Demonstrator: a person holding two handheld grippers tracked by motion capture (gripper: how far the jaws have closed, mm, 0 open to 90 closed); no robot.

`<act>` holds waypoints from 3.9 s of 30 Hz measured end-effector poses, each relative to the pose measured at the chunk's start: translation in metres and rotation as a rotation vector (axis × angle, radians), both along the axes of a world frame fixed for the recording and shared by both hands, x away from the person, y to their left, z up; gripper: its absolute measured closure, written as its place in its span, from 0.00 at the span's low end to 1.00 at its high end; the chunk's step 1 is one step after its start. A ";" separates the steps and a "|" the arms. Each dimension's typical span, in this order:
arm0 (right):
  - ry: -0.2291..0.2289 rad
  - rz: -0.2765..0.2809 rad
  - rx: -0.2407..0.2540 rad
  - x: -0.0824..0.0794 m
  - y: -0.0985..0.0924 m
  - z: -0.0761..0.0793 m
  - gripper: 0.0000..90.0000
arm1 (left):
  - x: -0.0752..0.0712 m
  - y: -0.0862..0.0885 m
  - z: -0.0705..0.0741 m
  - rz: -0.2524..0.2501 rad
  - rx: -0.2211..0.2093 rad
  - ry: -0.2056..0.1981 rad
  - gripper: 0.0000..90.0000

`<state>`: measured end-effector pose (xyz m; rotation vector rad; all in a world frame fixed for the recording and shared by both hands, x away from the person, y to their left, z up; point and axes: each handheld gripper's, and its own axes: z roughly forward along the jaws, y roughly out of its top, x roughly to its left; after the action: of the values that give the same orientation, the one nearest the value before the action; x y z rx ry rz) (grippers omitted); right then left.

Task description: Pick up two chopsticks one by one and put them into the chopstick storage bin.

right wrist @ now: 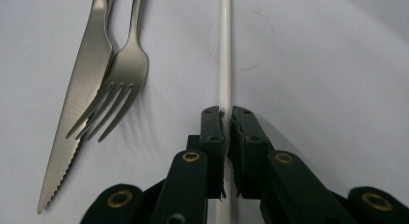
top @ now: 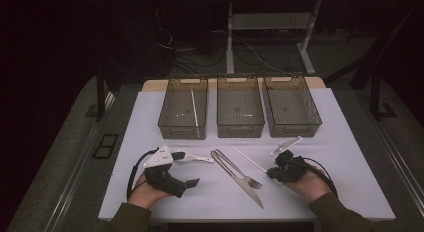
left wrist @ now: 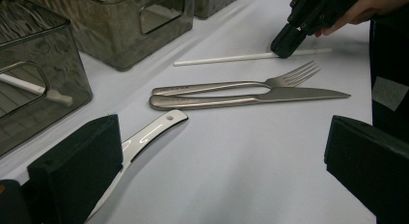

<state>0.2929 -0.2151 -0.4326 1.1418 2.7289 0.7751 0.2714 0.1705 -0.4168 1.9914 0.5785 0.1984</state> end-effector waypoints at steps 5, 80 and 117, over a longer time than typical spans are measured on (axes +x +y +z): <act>-0.018 0.014 -0.010 -0.002 0.001 0.000 0.94 | 0.000 0.000 0.000 0.000 -0.003 0.000 0.00; -0.122 -0.028 0.222 0.142 0.149 0.101 0.94 | 0.001 0.001 0.001 0.009 -0.035 0.002 0.00; -0.102 -0.074 0.226 0.196 0.244 0.067 0.93 | 0.002 0.001 0.001 -0.008 -0.047 0.011 0.00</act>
<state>0.4893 0.0288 -0.3657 1.1987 2.5514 1.1212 0.2732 0.1718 -0.4157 1.9497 0.5773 0.1672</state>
